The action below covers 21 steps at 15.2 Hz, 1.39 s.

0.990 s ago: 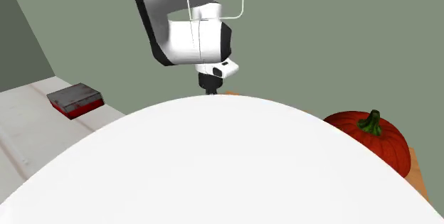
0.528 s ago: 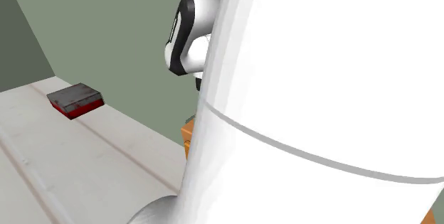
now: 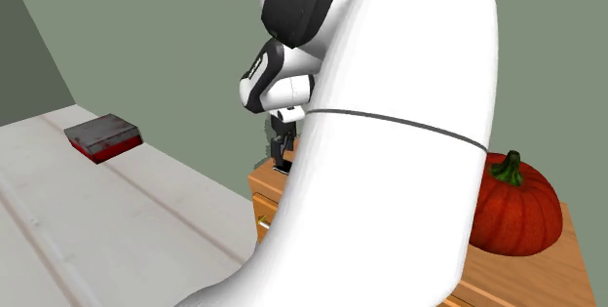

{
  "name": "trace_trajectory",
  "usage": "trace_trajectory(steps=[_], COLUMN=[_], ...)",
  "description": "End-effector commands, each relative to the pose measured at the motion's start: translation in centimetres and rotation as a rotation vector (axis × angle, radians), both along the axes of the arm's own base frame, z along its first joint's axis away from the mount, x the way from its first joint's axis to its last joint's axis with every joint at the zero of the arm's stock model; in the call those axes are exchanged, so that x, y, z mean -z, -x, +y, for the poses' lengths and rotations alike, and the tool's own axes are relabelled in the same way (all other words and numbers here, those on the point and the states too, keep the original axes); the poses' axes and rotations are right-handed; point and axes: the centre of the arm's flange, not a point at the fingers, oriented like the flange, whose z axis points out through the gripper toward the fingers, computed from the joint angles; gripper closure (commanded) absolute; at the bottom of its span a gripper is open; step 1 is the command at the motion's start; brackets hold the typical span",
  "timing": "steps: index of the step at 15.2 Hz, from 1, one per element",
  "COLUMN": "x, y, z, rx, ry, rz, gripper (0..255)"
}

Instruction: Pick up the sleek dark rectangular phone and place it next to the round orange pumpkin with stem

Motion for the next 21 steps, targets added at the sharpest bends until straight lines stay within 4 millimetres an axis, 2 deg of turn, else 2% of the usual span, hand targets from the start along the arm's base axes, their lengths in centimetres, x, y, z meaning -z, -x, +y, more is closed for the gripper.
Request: trace_trajectory(steps=[1, 3, 4, 11, 19, 20, 21], x=[1.8, 3.5, 3.7, 7.7, 7.7, 7.7, 7.7], y=[-1.8, -3.7, -4.1, -3.9, -3.9, -3.9, -3.9], z=[1.3, 2.3, 2.4, 2.3, 2.3, 2.3, 2.3], rx=[0.054, 0.105, 0.114, 0.114, 0.114, 0.114, 0.114], ry=[0.006, 0.009, 0.01, 0.01, 0.01, 0.01, 0.01], rz=[0.004, 0.008, 0.009, 0.009, 0.009, 0.009, 0.009], gripper=[0, 0, 0, 0, 0, 255, 255])
